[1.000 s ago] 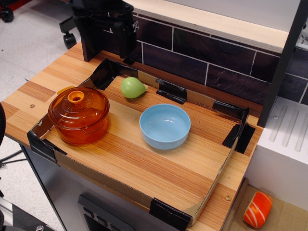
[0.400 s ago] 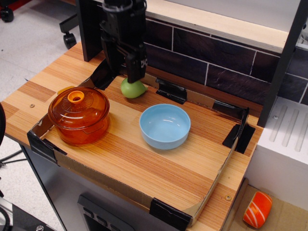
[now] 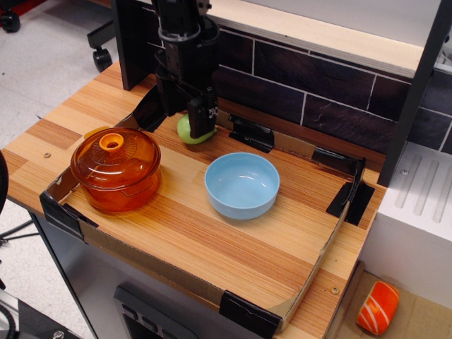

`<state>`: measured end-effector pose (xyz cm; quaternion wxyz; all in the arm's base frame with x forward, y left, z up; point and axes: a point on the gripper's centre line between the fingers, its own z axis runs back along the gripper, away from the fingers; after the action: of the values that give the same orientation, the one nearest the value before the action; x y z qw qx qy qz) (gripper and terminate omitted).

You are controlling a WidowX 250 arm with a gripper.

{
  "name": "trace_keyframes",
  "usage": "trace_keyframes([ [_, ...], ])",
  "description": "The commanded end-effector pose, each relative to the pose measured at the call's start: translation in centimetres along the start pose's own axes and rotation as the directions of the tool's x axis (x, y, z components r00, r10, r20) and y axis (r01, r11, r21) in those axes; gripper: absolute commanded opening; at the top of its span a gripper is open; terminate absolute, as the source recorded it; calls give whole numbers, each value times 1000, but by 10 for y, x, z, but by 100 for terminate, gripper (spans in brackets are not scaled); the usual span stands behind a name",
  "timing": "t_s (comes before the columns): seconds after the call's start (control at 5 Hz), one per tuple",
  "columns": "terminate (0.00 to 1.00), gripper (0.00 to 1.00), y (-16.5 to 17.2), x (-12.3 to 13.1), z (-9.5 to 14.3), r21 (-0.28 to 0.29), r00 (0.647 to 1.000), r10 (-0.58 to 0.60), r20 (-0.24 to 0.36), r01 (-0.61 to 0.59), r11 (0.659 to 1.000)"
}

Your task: Put pear in bowl

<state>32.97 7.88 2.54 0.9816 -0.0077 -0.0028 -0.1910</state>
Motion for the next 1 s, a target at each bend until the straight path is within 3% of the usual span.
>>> trace_keyframes([
  [0.0,0,0,-8,8,1,6,997,5,79,-6,1000],
  [0.4,0,0,-5,8,23,-30,989,111,101,-108,994],
  [0.6,0,0,-8,11,63,-45,968,199,151,-195,980],
  [0.8,0,0,-19,14,91,-70,956,245,164,-236,969],
])
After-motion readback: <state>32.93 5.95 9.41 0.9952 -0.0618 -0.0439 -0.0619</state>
